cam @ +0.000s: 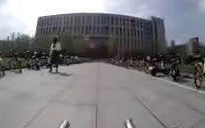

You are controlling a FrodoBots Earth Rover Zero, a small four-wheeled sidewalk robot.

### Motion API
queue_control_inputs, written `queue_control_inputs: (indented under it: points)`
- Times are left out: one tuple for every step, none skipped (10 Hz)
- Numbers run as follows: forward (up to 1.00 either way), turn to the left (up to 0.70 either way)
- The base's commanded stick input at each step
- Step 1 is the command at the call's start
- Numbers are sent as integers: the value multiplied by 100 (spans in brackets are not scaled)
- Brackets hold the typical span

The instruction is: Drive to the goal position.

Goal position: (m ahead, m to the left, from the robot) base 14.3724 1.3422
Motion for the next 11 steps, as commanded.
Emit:
queue_control_inputs:
  points:
    - [100, 0]
    - [100, 0]
    - [100, 0]
    - [100, 0]
    - [100, 0]
    - [100, 0]
    - [100, 0]
    - [100, 0]
    - [100, 0]
    - [100, 0]
    - [100, 0]
